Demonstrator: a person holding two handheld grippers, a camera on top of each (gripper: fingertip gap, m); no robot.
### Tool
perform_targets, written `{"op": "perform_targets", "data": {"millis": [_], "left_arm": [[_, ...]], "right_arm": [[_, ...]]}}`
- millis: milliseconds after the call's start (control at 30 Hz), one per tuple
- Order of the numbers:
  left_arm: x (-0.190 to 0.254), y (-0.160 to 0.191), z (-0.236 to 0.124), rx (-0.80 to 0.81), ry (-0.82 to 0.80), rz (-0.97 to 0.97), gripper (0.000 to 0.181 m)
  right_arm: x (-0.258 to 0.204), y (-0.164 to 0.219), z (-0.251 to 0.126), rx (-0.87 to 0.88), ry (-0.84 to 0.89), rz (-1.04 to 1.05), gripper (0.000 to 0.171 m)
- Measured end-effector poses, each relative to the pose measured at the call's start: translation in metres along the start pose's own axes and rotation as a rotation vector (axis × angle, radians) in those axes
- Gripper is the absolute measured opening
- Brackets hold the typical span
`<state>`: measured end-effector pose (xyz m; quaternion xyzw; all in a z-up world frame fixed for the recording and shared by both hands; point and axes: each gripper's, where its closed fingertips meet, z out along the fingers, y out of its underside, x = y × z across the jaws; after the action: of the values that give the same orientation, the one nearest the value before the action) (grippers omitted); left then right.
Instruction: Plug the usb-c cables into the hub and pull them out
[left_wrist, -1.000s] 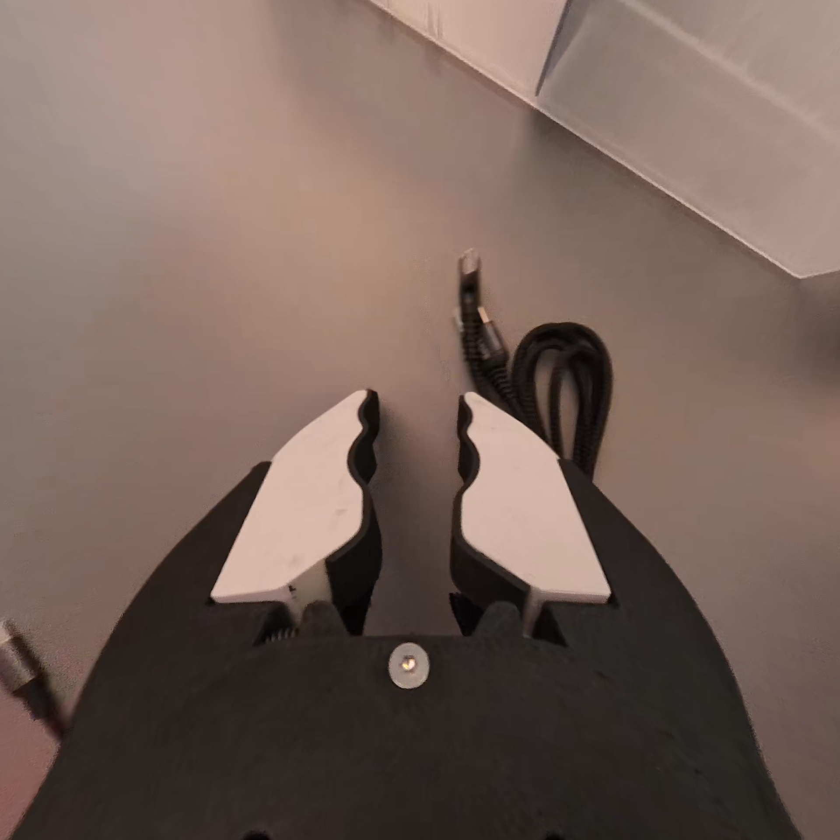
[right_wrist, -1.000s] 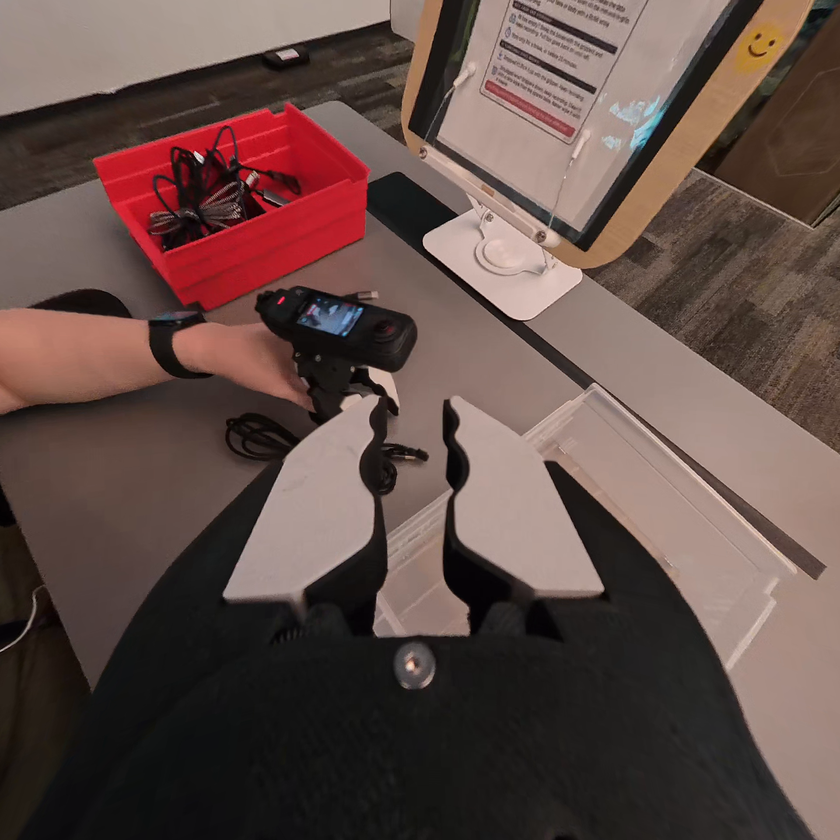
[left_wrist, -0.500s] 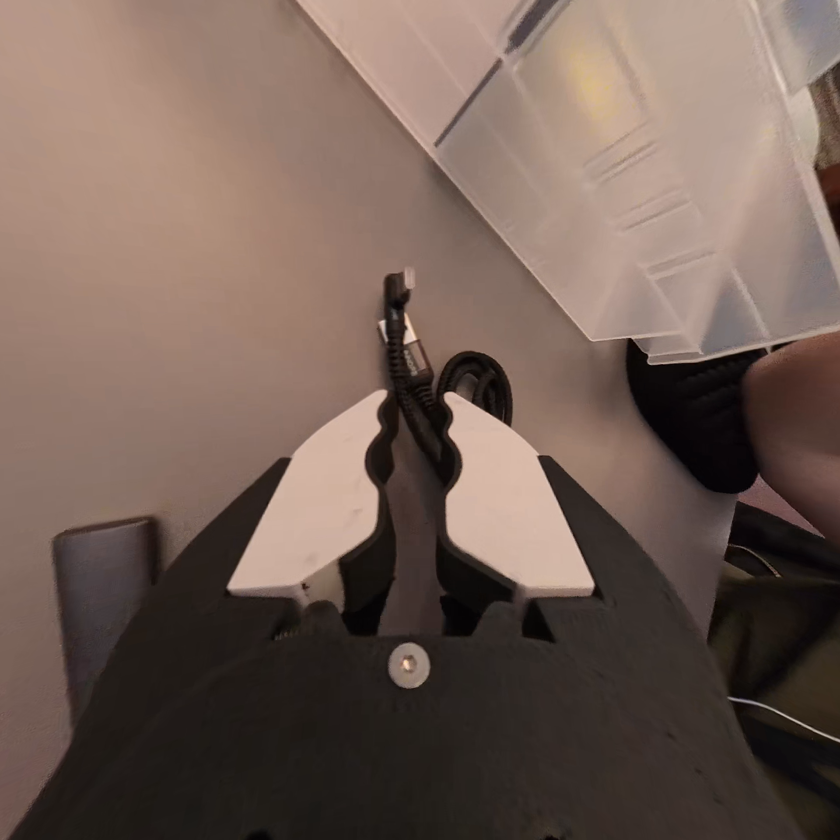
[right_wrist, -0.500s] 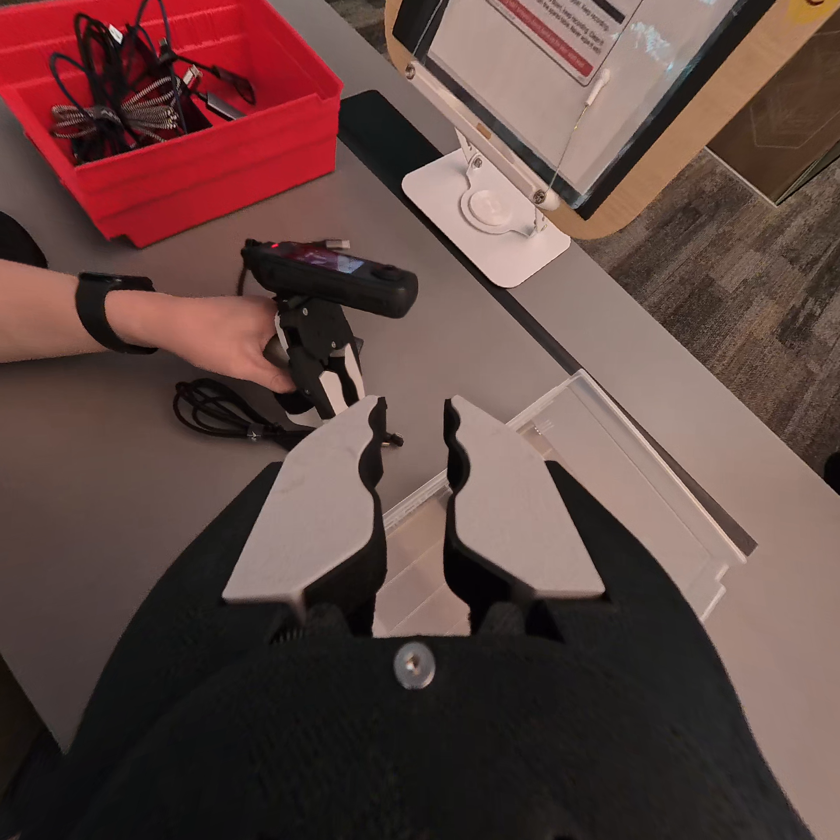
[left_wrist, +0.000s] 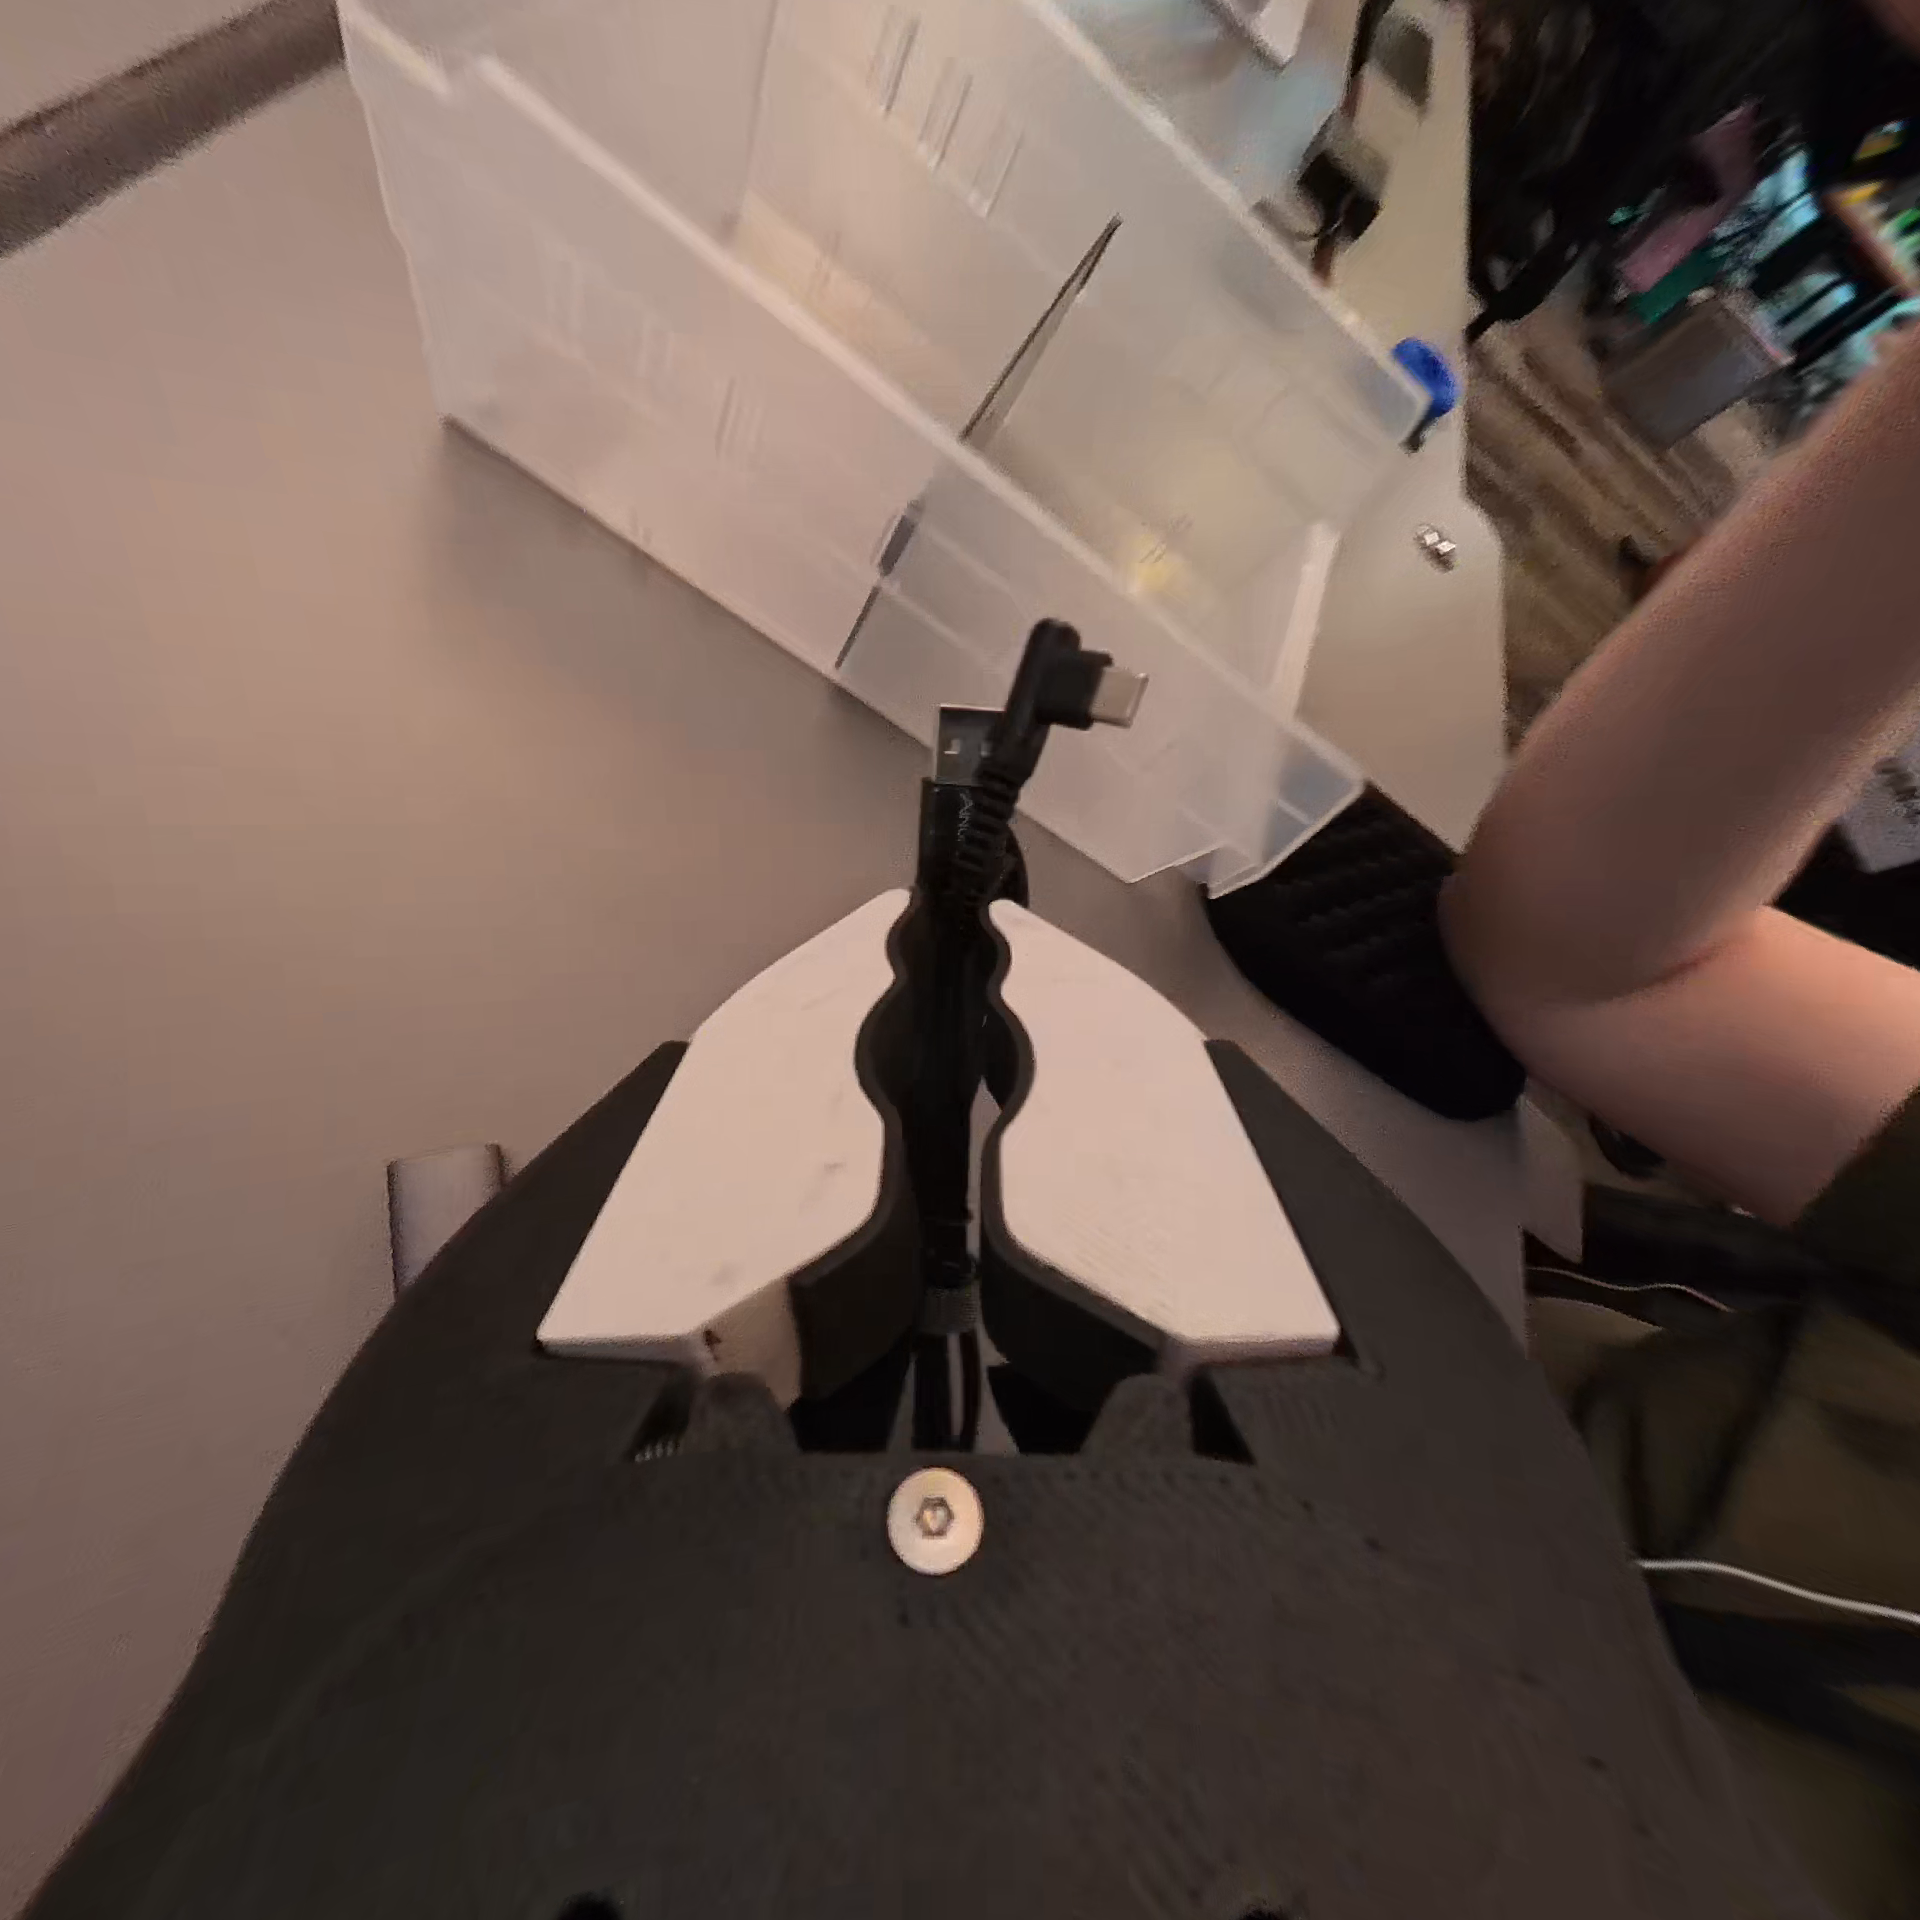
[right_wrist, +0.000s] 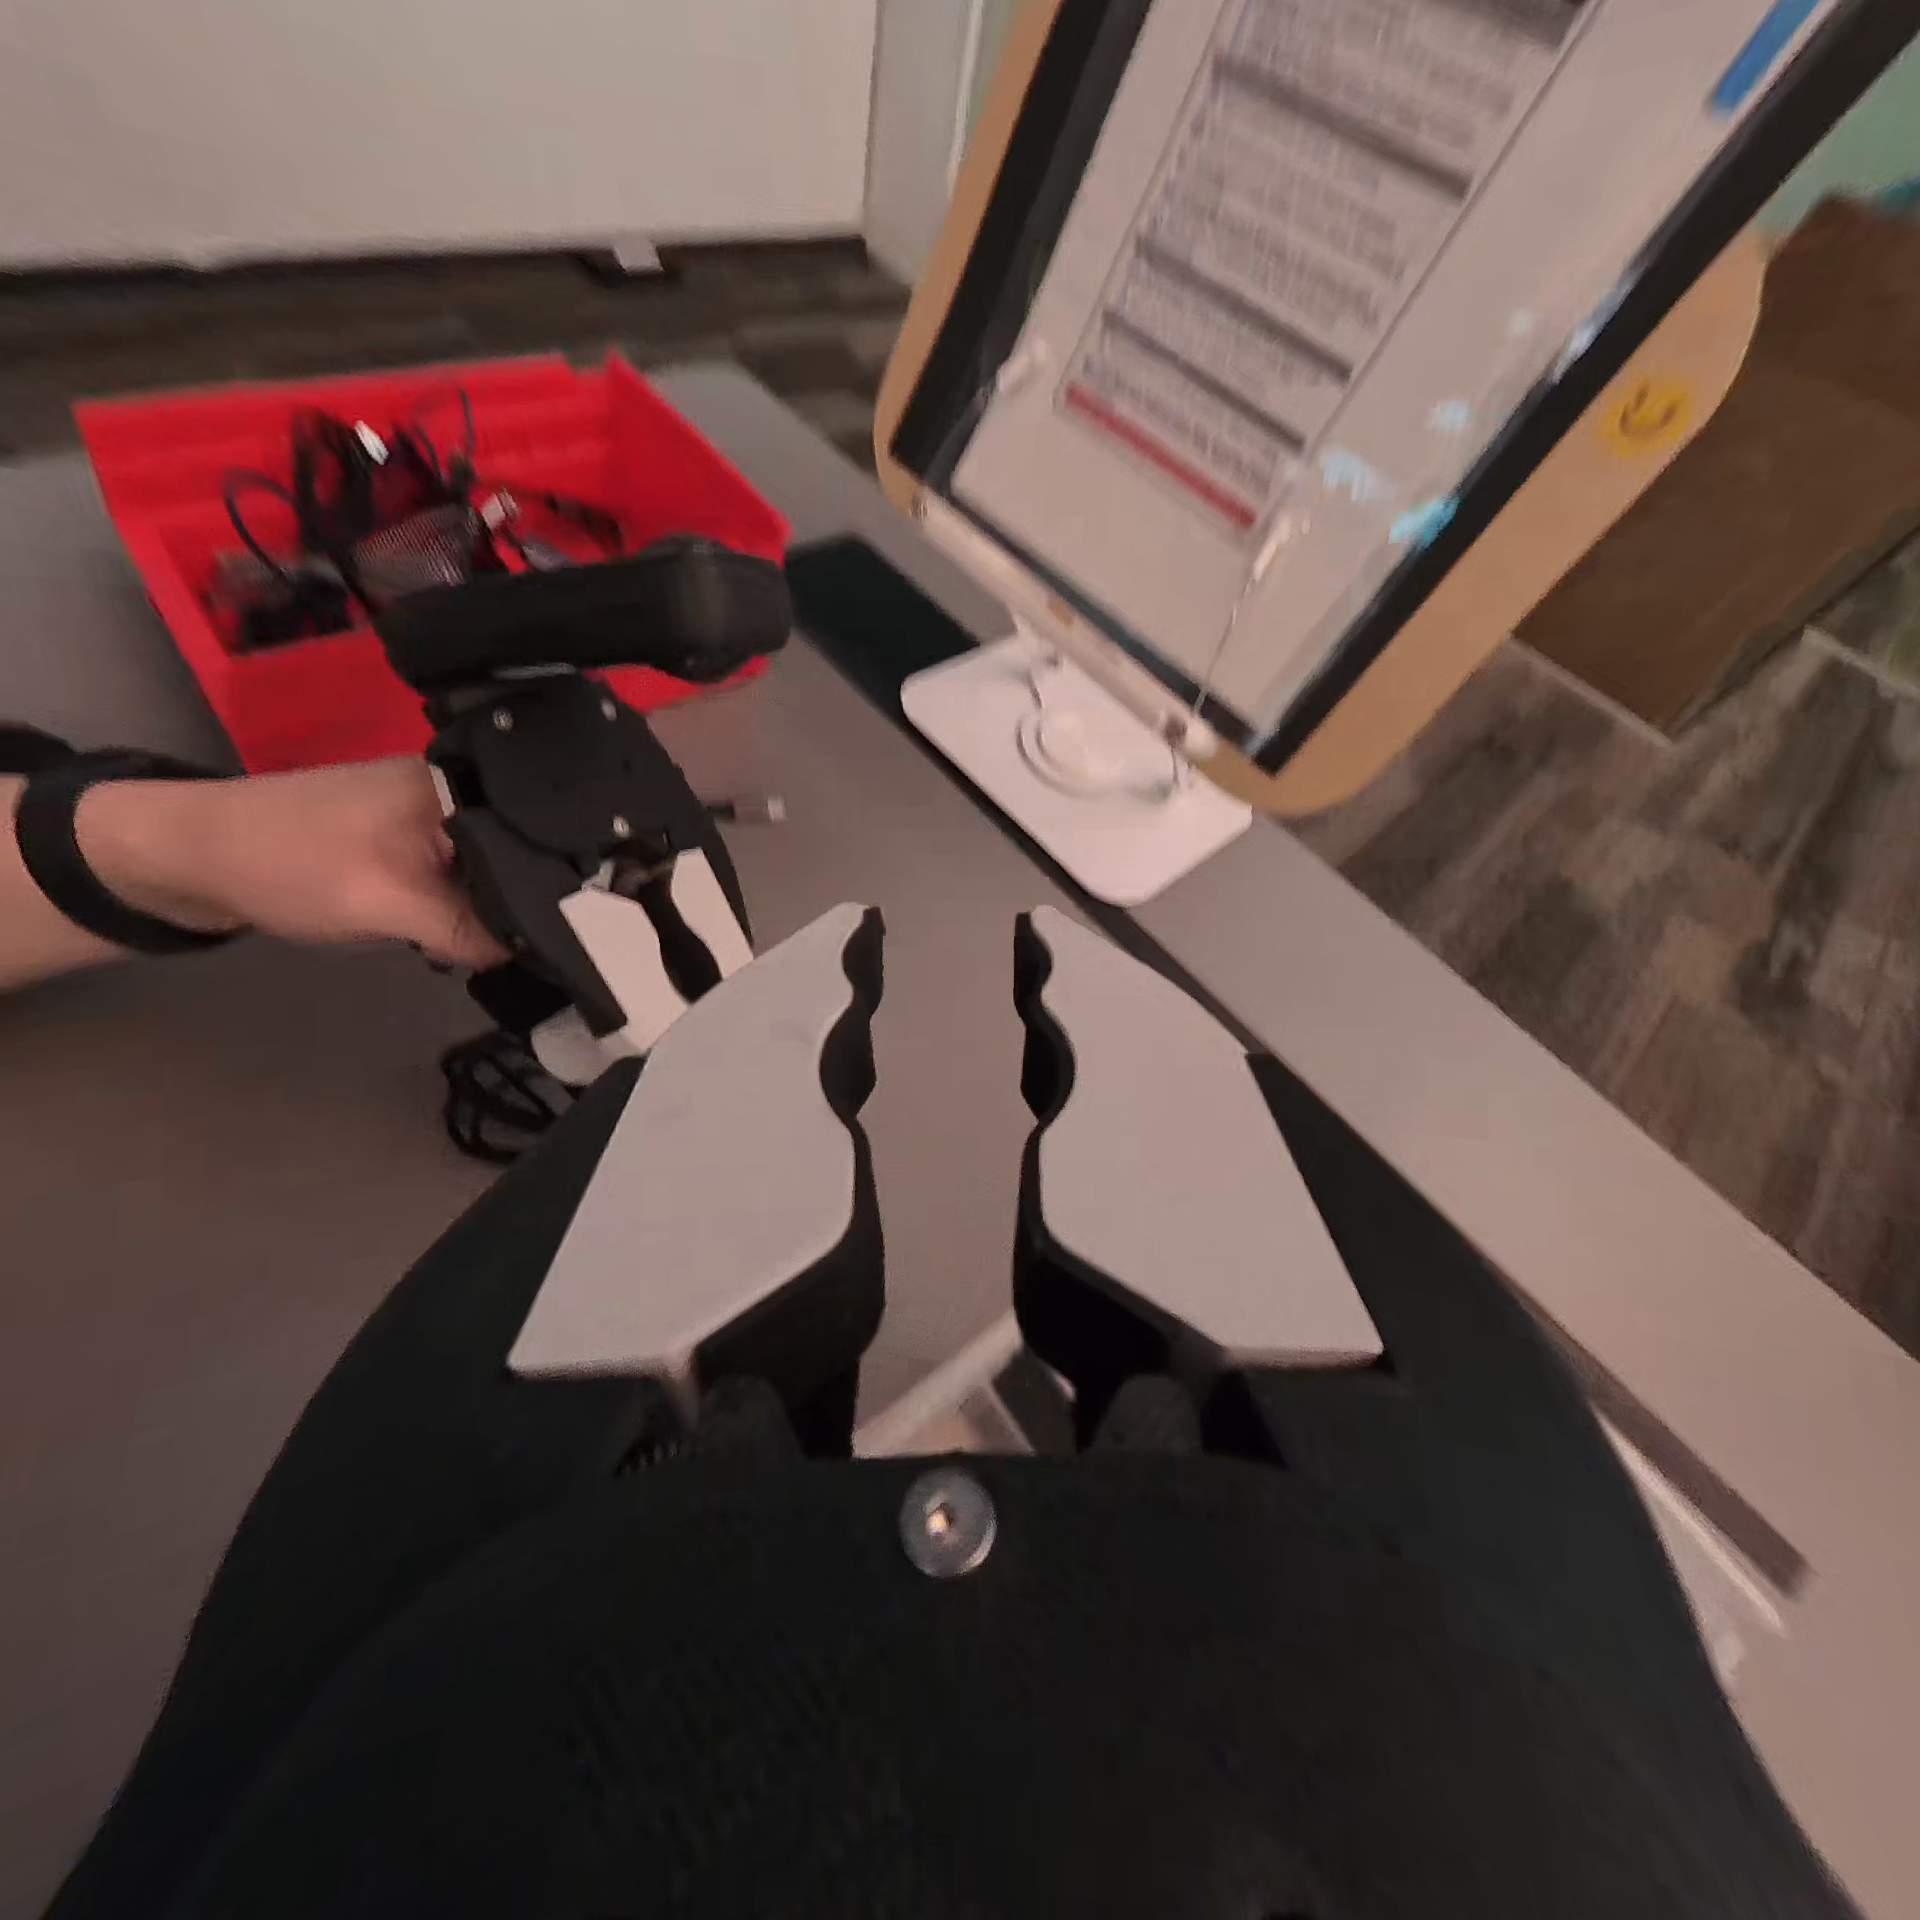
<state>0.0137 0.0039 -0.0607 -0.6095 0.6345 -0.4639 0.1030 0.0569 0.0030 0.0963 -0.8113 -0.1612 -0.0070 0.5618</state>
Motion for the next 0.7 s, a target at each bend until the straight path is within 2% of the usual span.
{"op": "perform_targets", "data": {"millis": [133,300,467,600,700], "left_arm": [[0.000,-0.003,-0.014,0.015,0.004,0.000,0.006],[-0.010,0.005,-0.018,-0.025,-0.099,0.096,0.006],[-0.001,0.002,-0.021,-0.012,-0.064,0.125,0.006],[0.019,-0.017,-0.037,0.123,0.060,0.144,0.004],[0.043,-0.037,-0.061,0.273,0.255,0.114,0.005]], "right_arm": [[0.000,-0.011,0.009,0.108,-0.042,0.040,0.024],[-0.005,-0.003,0.018,0.089,-0.065,0.046,0.024],[-0.009,0.009,0.027,0.026,-0.049,-0.008,0.024],[-0.013,0.007,0.031,0.058,-0.058,-0.041,0.024],[-0.032,-0.008,0.028,0.164,-0.192,-0.028,0.027]]}}
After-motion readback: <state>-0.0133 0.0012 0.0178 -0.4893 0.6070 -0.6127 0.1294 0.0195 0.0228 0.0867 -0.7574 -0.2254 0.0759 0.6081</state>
